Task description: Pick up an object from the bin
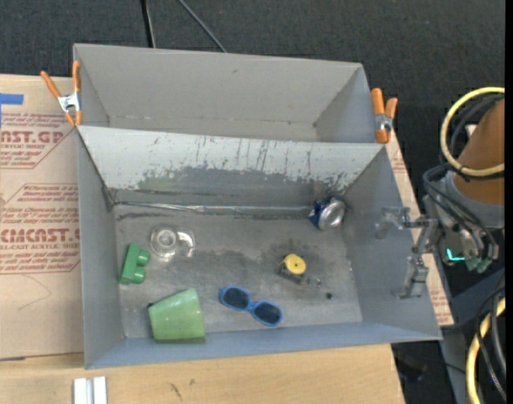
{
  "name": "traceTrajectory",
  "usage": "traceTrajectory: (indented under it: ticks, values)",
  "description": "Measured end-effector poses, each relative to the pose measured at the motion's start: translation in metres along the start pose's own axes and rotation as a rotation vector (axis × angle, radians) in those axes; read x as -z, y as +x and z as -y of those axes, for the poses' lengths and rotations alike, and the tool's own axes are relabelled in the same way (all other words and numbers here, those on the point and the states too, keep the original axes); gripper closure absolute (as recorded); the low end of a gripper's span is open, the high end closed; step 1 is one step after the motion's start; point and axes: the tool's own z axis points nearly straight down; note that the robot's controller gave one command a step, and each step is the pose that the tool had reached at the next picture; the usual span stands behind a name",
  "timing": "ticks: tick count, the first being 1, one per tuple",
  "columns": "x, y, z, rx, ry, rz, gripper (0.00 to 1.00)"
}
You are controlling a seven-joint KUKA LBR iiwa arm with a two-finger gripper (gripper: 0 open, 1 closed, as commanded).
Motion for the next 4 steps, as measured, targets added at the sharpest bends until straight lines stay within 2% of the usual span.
traceTrajectory:
  ticks: [1, 2, 3, 4]
  values:
    - [-0.159, -0.033, -0.119, -0.015, -0.002, 0.005, 0.00]
    - [-0.124, -0.041, -0.110, -0.069, 0.001, 0.010, 0.00]
    - [-0.117, -0.051, -0.105, -0.180, 0.000, 0.008, 0.00]
    - [-0.158, -0.040, -0.108, -0.223, 0.001, 0.002, 0.00]
